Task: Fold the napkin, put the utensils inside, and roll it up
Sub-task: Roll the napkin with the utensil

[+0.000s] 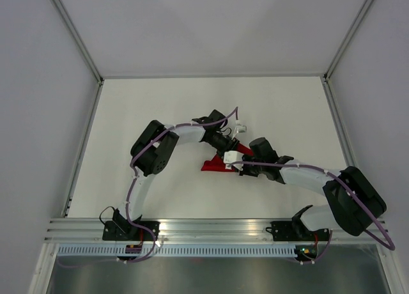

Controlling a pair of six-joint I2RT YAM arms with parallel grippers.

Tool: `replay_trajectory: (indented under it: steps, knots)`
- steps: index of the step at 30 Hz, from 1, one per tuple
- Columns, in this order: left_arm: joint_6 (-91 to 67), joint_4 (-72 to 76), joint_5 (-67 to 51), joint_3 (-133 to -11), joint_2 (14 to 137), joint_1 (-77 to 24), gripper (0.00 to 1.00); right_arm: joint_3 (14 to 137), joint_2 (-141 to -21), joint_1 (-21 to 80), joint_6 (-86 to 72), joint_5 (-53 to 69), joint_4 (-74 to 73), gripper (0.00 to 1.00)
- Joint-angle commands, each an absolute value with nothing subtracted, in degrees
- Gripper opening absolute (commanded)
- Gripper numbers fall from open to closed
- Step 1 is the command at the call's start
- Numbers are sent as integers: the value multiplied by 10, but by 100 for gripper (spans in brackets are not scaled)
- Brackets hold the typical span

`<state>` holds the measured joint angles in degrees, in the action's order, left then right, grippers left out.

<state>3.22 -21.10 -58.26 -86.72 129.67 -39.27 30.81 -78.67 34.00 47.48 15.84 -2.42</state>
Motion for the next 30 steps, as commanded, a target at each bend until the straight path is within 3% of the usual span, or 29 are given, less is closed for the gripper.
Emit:
replay_trajectory:
  steps: [1,8,17,30]
  knots:
    - [33,-228,-514,-858,1267,-381,46,323,-800,338,483,170,-88,7]
    - [25,-218,-461,-849,1221,-360,47,358,-827,337,488,199,-141,5]
    - [-28,-97,-378,-737,1092,-316,49,477,-923,275,536,316,-309,5]
    - [-116,190,-177,-446,869,-360,51,703,-1154,202,645,402,-574,4]
